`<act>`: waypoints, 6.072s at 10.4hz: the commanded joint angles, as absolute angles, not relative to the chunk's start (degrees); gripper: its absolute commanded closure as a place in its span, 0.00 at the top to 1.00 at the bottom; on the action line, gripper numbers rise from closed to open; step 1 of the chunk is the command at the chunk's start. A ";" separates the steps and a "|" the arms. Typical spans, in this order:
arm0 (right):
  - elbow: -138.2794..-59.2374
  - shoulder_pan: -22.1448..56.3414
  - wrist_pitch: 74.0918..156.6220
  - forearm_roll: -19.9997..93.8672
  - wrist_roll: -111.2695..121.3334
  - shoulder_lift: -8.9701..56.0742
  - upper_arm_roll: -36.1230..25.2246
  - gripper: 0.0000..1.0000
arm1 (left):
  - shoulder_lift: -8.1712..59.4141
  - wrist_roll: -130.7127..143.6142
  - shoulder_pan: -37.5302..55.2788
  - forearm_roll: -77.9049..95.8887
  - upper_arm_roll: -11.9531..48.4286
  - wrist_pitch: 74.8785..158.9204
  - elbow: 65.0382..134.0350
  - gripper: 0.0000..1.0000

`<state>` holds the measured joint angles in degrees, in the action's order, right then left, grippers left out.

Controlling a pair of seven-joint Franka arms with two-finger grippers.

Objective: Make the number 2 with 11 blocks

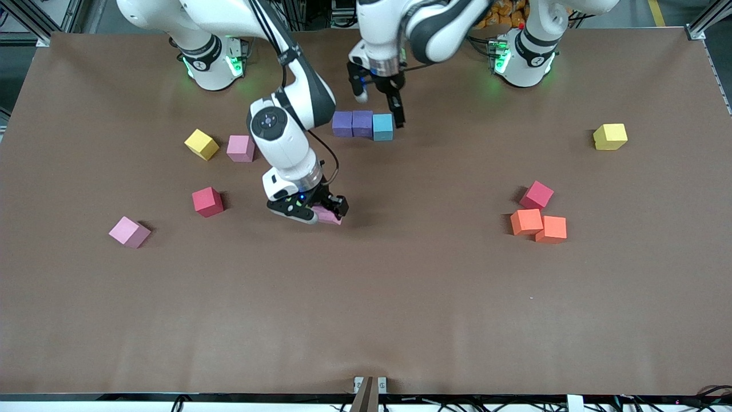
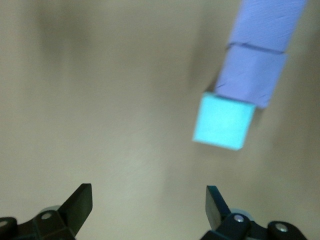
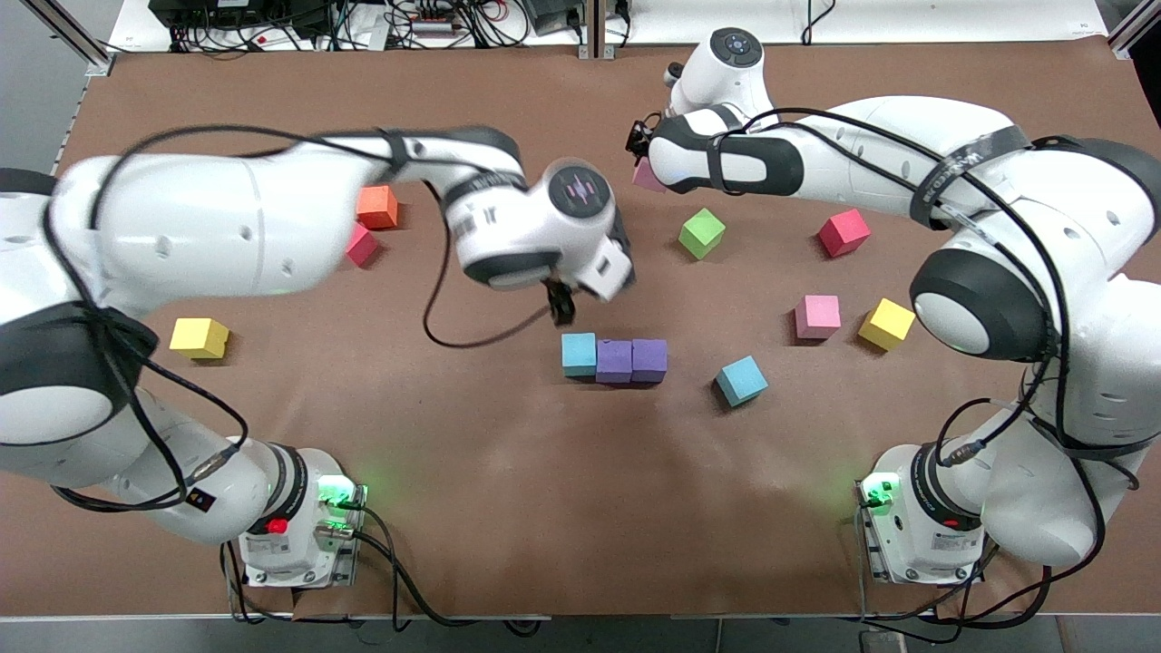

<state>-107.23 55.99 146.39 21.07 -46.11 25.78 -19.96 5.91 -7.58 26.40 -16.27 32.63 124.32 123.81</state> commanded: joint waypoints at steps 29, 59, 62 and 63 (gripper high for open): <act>-111.09 88.51 151.08 5.71 -75.15 36.56 -25.75 0.98 | 16.44 -30.23 14.77 -3.52 -7.65 121.90 120.84 1.00; -129.54 37.79 164.16 6.15 13.36 21.53 -3.69 1.00 | 22.57 31.43 33.47 10.09 5.71 124.80 107.51 0.06; -131.04 36.56 165.76 6.15 13.10 21.53 -3.60 1.00 | 26.53 41.28 39.27 10.55 5.71 125.33 103.37 0.06; -130.96 36.56 165.59 6.15 12.83 21.36 -3.52 0.53 | 27.50 43.31 40.59 10.63 5.71 126.03 102.58 0.06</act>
<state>-129.18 38.18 165.15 6.43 12.66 23.45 -4.97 24.98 40.62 39.00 9.36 6.19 126.08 105.64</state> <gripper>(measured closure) 0.004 0.445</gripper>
